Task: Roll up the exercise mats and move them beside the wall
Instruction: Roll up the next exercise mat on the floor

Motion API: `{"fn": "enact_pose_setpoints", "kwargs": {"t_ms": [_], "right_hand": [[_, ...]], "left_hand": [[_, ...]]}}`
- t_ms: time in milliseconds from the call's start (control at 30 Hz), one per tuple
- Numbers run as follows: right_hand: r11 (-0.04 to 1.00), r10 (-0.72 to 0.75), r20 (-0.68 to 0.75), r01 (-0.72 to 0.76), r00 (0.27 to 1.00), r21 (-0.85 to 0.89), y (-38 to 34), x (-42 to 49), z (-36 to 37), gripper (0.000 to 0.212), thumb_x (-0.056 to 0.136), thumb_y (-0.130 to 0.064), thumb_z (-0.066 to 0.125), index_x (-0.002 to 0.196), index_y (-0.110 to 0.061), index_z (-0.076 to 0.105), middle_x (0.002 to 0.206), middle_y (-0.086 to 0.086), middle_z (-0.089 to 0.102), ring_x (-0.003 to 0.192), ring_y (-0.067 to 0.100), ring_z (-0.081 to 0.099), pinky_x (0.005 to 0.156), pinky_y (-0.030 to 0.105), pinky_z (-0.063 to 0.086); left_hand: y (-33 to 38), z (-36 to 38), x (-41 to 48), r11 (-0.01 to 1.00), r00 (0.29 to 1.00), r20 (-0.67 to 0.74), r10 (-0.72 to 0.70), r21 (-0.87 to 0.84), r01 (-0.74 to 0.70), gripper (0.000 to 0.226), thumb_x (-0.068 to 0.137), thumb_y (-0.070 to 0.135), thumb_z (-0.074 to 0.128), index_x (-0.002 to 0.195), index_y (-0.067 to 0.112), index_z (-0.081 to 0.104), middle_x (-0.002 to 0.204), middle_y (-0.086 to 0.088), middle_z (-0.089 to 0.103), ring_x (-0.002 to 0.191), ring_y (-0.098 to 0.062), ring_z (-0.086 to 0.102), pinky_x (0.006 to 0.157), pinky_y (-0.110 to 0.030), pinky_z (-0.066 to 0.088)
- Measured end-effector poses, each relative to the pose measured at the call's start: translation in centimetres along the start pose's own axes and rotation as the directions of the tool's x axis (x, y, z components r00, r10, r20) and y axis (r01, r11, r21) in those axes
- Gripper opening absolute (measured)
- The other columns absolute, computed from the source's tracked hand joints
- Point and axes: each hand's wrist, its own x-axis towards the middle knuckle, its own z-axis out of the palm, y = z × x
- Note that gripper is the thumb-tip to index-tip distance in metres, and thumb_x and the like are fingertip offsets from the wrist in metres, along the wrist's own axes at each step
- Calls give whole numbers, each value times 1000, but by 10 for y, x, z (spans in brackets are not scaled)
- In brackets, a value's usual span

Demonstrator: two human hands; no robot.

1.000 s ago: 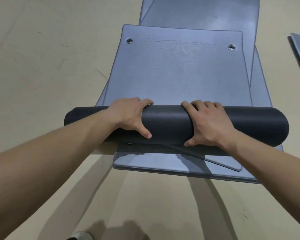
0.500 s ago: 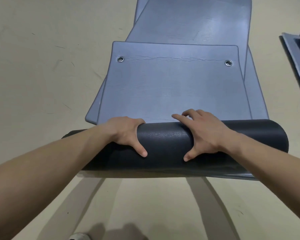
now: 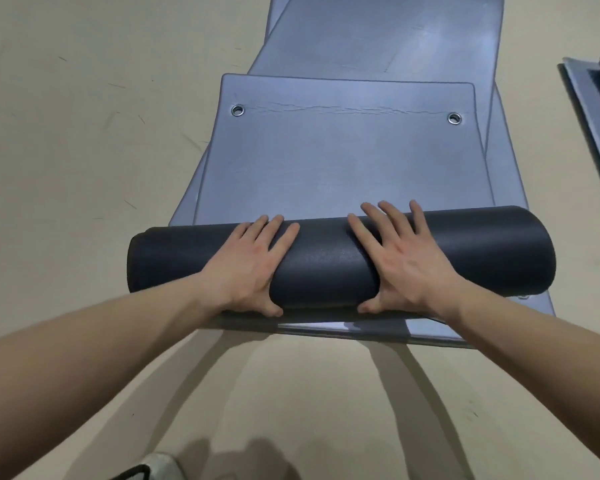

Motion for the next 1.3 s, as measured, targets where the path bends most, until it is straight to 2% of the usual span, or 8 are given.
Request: {"fn": "enact_pose_setpoints", "kwargs": {"t_ms": [200,333,467,667,867,1033,1167,1300], "right_hand": [[999,44,-98,-44,994,5,-17,4,9,127,53,-50,94,154,-13,27,153,22,42,139,47,41,107,70,32],[998,14,-53,-10,999,66,-4,10,-26,110,57,-62,82,149,-21,38,143,10,56,126,37,57,107,57,42],[986,-56,108,38,993,161,10,2,-61,106,59,-72,74,151,-38,33,143,-12,56,119,21,61,96,41,49],[994,83,-82,-77,993,80,-8,-21,-28,134,41,-74,87,154,-24,33,145,10,50,129,36,50,111,57,35],[993,15,56,-22,998,120,17,21,-57,127,50,-86,73,154,-36,20,148,2,48,127,30,53,108,49,41],[986,-9,201,-24,979,163,26,41,-80,116,45,-86,76,143,-41,32,118,-5,63,106,26,63,86,42,53],[944,-98,416,-48,904,328,13,42,-77,117,39,-80,86,141,-47,39,121,-16,63,115,22,61,96,42,49],[950,2,-10,2,1000,311,14,14,-54,113,57,-82,74,152,-30,42,138,3,55,124,34,54,101,48,46]], "left_hand": [[-6,-13,10,999,999,-4,-32,-21,32,136,67,84,68,162,22,-7,172,-10,3,157,-35,9,128,-52,13],[7,-8,-4,998,988,-140,-66,10,68,125,69,76,75,160,23,7,166,-10,25,148,-35,32,122,-54,29],[1,-33,-5,993,1000,1,3,-115,-3,117,60,80,73,154,32,23,137,1,51,115,-24,55,99,-44,51],[-19,-61,20,947,971,236,45,-318,33,114,57,71,88,152,35,35,133,6,58,118,-23,58,99,-40,48],[6,-43,13,986,983,-111,-146,-96,136,120,55,90,70,151,29,34,134,-2,58,115,-28,59,96,-44,47],[-13,-70,30,965,991,64,-121,-227,133,108,54,88,76,140,30,48,120,3,65,104,-24,62,89,-40,52],[-16,-55,19,911,944,323,-65,-368,188,95,56,77,86,136,36,53,114,12,63,107,-20,61,91,-35,49],[-24,-54,17,864,959,233,-164,-435,254,98,56,75,87,142,40,52,132,14,62,119,-19,59,100,-38,48]]}}
